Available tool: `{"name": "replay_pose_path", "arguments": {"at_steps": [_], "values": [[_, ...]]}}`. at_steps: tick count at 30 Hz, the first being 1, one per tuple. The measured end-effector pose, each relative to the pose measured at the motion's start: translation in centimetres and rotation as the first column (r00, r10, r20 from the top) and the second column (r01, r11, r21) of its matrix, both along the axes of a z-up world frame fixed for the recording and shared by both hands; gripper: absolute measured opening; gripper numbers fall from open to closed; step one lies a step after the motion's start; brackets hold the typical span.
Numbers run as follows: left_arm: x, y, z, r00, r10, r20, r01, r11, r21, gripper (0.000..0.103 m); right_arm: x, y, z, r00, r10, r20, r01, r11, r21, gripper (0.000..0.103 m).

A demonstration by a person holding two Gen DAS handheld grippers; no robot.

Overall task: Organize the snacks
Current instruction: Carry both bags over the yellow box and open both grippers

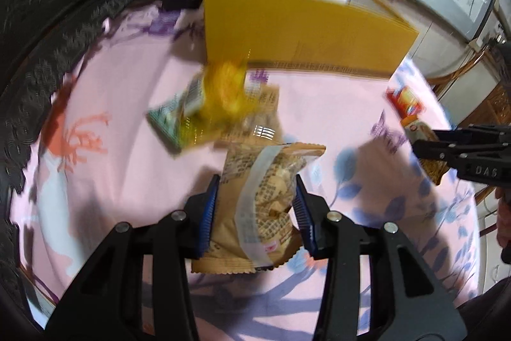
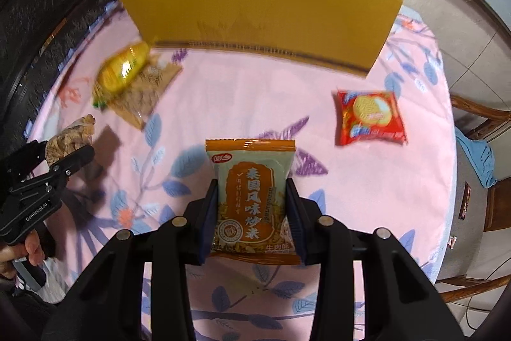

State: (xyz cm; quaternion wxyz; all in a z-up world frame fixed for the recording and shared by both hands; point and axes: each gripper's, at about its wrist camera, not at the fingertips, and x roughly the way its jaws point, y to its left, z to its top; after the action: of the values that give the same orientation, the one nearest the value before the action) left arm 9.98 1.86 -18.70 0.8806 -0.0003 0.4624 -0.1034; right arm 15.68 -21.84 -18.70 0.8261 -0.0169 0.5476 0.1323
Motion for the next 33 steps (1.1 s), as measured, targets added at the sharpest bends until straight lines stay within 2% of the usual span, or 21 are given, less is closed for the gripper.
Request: {"name": "replay_pose_path", "arguments": {"at_steps": [6,12,16,19,24,31,33], "values": [[3.1,-1.5,5.2,0.994,-0.021,0.103,0.022,1.0,-0.005,0.044,2.8,-0.4,4.7,0.993,-0.013,0.115,0.01,1.0,0.028,0.04],[8.9,-3.2,10.8,0.979,-0.015,0.206,0.029,0.998,-0.064,0.044,7.8,-1.6,9.1,0.973,-0.046,0.226,0.033,0.998,0.06,0.04],[13.1,-4.1,13.1,0.97,-0.012,0.243,0.036,0.995,-0.095,0.044,11.6,-2.2,11.0,0.958,-0.064,0.279,0.045,0.996,0.071,0.04],[16.6,-5.2,14.5,0.961,-0.012,0.277,0.036,0.996,-0.082,0.044,14.4,-2.5,12.2,0.949,-0.076,0.307,0.054,0.995,0.081,0.04],[21.4,-6.4,15.3,0.957,0.001,0.29,0.026,0.996,-0.089,0.044,18.1,-2.7,13.0,0.94,-0.092,0.329,0.068,0.994,0.085,0.04],[25.2,-7.9,14.1,0.963,0.005,0.27,0.011,0.998,-0.055,0.045,21.4,-2.4,11.8,0.943,-0.101,0.318,0.078,0.993,0.085,0.04],[25.9,-8.2,13.8,0.964,0.013,0.264,-0.002,0.999,-0.041,0.048,22.0,-2.3,11.4,0.945,-0.096,0.313,0.073,0.994,0.086,0.041]]}}
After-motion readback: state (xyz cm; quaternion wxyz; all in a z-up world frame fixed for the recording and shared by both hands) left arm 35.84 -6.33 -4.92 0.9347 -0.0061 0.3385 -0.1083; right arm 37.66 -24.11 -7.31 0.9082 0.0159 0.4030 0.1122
